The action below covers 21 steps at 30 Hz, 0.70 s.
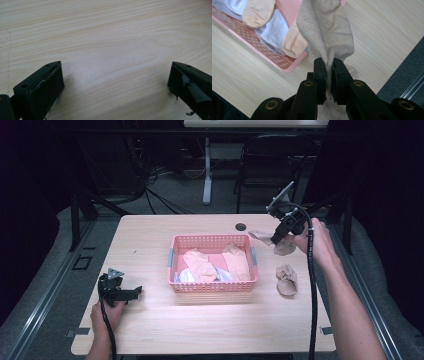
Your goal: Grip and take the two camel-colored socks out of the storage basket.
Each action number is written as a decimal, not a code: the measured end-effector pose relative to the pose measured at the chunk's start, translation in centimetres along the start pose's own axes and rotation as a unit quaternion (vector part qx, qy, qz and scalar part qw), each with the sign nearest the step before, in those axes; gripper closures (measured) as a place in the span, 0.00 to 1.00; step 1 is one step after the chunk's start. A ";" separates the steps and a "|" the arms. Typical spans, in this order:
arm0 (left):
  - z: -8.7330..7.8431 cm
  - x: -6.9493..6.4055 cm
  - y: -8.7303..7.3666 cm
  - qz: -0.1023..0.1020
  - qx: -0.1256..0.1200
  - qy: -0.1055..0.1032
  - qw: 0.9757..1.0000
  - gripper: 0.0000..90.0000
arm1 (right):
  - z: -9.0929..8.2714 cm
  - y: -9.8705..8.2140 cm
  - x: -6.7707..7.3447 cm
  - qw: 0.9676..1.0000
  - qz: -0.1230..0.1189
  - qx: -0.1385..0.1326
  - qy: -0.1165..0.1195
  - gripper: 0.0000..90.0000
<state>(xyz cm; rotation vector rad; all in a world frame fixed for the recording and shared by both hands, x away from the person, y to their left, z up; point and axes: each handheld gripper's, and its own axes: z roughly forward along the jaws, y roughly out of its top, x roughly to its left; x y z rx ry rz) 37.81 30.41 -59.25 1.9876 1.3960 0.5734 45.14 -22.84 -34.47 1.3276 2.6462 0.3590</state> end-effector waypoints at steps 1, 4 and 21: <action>0.0 0.0 0.0 0.002 0.001 0.000 1.000 0.00 | 0.0 -0.2 -0.3 1.000 0.005 0.000 0.001 0.92; 0.0 0.0 0.0 0.002 0.001 0.000 1.000 0.00 | -0.3 -1.0 -1.2 1.000 0.016 -0.005 0.005 0.92; 0.0 0.0 0.0 0.002 0.001 0.000 1.000 0.00 | 1.5 -3.8 -4.1 0.998 0.057 0.009 -0.006 0.92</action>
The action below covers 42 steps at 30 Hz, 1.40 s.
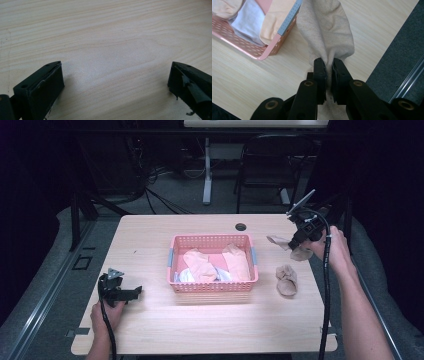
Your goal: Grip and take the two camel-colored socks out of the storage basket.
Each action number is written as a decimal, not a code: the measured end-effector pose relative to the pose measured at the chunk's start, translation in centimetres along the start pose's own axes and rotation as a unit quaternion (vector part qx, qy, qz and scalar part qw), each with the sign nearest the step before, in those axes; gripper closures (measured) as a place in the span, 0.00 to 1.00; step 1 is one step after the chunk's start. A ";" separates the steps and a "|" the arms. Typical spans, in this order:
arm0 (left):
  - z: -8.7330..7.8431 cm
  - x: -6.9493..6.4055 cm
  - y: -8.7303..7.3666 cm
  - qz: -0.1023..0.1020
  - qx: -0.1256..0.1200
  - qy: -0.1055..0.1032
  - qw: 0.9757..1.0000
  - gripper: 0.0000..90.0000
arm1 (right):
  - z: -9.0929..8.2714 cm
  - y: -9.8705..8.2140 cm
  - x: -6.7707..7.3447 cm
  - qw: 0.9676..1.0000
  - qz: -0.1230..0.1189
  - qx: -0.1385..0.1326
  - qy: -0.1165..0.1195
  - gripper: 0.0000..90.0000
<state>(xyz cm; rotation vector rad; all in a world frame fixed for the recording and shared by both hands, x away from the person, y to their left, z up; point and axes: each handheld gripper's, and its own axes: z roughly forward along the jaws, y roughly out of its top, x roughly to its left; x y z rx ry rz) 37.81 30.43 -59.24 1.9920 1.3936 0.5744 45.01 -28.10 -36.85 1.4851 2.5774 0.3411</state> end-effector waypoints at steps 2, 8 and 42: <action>0.0 0.0 0.0 -0.001 -0.001 0.000 1.000 0.00 | 0.5 -0.1 -0.2 1.000 0.003 0.003 0.003 0.92; 0.0 0.0 0.0 0.000 0.000 0.000 1.000 0.00 | 1.8 -0.6 -0.4 1.000 0.007 0.006 0.005 0.92; 0.0 0.0 0.0 0.000 0.000 0.000 1.000 0.00 | 14.8 -2.6 -0.6 0.997 0.042 0.051 0.034 0.91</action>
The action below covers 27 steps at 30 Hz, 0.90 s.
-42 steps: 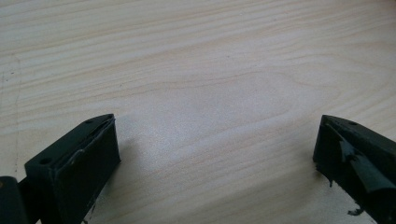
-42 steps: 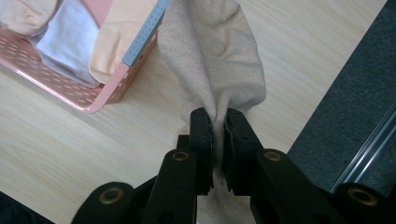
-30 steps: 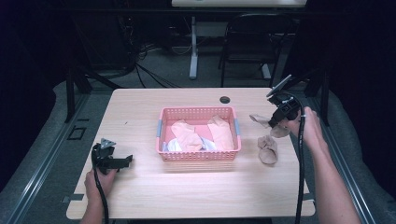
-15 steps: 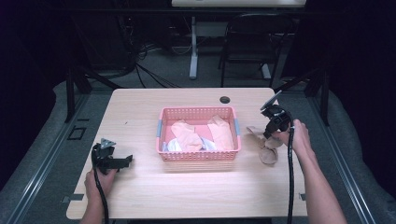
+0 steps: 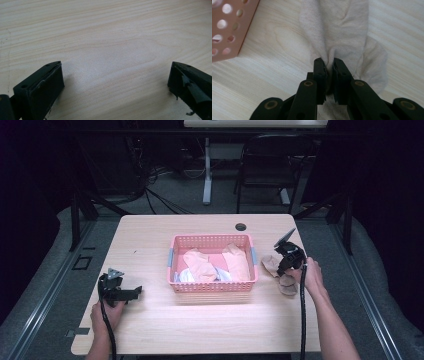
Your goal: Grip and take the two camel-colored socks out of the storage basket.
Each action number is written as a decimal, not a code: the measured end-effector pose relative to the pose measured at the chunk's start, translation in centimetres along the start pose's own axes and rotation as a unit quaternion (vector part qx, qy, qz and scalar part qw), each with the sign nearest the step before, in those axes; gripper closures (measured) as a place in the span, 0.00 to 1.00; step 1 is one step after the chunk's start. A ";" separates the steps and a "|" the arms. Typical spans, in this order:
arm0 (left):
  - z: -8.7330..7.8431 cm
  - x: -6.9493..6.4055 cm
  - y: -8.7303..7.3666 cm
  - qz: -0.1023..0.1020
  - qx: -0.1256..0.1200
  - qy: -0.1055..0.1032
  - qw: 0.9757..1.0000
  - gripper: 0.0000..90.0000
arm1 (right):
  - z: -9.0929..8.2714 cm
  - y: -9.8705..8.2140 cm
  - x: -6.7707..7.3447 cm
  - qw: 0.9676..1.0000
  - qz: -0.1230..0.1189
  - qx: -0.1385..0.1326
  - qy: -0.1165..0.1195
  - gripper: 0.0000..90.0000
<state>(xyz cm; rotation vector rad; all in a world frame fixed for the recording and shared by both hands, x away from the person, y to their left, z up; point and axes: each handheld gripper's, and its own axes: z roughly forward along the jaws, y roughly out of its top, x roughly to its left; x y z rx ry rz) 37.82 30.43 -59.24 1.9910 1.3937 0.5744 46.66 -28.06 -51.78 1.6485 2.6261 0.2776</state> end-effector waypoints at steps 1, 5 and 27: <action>0.0 0.0 0.0 0.000 0.000 0.000 1.000 0.00 | 0.1 0.0 0.0 1.000 0.002 -0.001 0.001 0.91; 0.0 0.0 0.0 0.000 0.000 0.000 1.000 0.00 | 0.0 -0.1 -0.1 1.000 0.001 0.000 0.006 0.85; 0.0 0.0 0.0 0.001 0.000 0.000 1.000 0.00 | -7.4 -6.5 -0.2 0.997 0.012 -0.074 0.014 0.00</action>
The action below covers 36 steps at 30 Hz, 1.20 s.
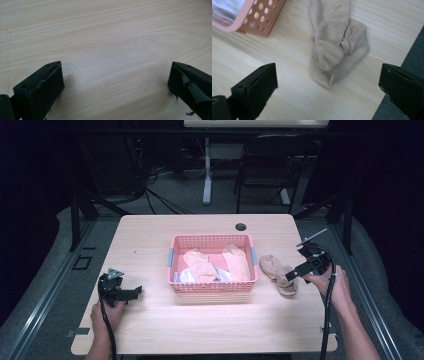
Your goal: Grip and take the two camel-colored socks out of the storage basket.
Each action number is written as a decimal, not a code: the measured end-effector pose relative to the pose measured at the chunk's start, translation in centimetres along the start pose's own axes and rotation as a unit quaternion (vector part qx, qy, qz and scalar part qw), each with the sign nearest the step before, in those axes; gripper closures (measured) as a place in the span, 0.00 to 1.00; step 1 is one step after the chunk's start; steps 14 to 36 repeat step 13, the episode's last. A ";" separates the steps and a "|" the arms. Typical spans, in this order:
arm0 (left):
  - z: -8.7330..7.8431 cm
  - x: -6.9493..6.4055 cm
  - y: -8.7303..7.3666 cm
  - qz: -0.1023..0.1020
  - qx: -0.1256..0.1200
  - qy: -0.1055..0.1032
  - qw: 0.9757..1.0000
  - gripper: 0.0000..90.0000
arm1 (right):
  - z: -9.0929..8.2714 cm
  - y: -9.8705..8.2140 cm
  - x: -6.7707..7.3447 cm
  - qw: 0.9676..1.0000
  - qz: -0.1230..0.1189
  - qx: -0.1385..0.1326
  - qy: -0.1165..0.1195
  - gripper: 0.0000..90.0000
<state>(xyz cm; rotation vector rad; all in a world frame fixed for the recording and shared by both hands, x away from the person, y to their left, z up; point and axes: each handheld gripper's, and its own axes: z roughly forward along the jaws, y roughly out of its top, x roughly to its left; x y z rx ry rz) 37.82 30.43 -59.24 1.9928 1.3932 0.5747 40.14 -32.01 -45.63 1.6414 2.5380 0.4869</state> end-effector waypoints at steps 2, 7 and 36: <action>0.0 0.0 0.0 -0.001 -0.001 0.000 1.000 0.00 | -0.3 -1.2 -0.1 1.000 0.000 -0.002 -0.004 0.00; 0.0 0.0 0.0 -0.002 -0.001 0.000 1.000 0.00 | 0.3 -3.0 -0.7 1.000 0.009 0.004 -0.016 0.00; 0.0 0.0 0.0 -0.002 -0.001 0.000 1.000 0.00 | 2.3 -3.7 -2.0 0.999 0.027 0.020 -0.007 0.01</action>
